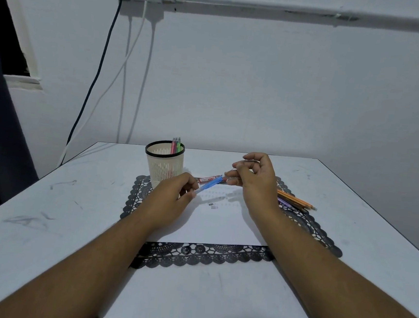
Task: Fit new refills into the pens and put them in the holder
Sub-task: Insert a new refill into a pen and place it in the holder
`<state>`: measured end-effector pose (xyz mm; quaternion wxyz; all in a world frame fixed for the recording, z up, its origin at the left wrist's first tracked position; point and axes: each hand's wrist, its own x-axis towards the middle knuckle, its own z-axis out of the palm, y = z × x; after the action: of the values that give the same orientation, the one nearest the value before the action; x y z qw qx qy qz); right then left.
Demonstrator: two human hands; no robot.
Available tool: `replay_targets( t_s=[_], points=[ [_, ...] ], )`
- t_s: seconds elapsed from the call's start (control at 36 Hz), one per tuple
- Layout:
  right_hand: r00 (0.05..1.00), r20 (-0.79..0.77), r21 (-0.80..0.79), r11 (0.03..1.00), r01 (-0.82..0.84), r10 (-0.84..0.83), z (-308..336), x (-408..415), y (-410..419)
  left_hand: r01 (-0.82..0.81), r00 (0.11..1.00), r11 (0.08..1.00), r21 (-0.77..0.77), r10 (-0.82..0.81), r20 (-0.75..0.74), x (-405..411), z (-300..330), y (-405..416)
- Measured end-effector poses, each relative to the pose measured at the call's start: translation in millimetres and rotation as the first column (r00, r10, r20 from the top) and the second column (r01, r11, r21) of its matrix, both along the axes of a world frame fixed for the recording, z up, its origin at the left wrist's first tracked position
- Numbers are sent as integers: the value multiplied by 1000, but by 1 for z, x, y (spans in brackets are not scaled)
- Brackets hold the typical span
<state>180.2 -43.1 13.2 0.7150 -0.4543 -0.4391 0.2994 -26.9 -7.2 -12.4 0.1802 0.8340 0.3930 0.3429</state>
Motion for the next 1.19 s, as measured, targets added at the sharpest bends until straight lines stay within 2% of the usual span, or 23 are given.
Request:
replay_targets(
  t_s=[0.36, 0.69, 1.19],
  points=[
    [997, -31, 32, 997, -72, 73, 1, 0, 0, -11, 1000, 1000, -6, 11, -2, 0, -2, 2],
    [999, -49, 63, 998, -13, 16, 4, 1, -1, 4, 1000, 1000, -11, -4, 20, 0, -3, 3],
    [998, 41, -2, 999, -54, 54, -6, -1, 3, -8, 1000, 1000, -11, 8, 25, 0, -3, 3]
  ],
)
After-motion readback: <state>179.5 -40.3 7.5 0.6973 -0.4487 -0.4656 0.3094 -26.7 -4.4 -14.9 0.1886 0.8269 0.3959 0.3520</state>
